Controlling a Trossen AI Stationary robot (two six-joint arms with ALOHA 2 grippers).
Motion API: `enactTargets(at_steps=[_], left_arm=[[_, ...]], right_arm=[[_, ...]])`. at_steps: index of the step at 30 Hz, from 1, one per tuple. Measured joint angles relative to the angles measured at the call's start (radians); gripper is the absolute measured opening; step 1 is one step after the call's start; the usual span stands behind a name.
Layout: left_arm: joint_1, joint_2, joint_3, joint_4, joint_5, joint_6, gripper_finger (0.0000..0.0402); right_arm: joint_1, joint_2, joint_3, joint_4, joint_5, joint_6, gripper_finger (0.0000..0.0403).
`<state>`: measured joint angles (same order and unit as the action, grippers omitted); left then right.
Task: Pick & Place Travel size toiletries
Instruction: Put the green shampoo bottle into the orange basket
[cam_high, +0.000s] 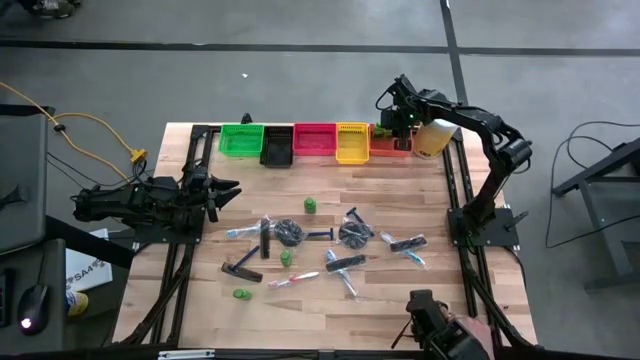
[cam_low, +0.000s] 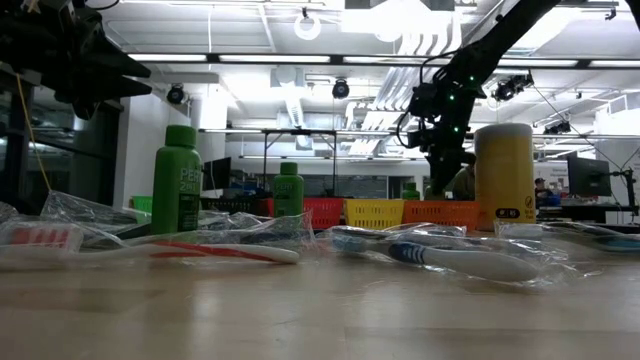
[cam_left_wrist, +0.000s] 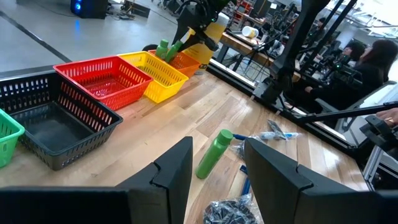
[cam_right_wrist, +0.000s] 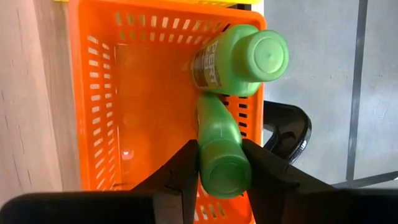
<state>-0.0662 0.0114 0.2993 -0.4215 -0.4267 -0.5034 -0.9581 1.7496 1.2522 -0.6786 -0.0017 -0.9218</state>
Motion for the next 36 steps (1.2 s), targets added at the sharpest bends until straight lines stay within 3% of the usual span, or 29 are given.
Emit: enactTargets(at_steps=[11, 24, 36], left_arm=[[0.0, 0.0, 0.0, 0.0, 0.0, 0.0, 0.0147], [0.0, 0.0, 0.0, 0.0, 0.0, 0.0, 0.0147], [0.0, 0.0, 0.0, 0.0, 0.0, 0.0, 0.0147]], right_arm=[[0.016, 0.0, 0.0, 0.018, 0.009, 0.002, 0.0102], [0.058, 0.0, 0.0, 0.034, 0.098, 0.004, 0.0105], [0.057, 0.0, 0.0, 0.055, 0.108, 0.012, 0.0185]])
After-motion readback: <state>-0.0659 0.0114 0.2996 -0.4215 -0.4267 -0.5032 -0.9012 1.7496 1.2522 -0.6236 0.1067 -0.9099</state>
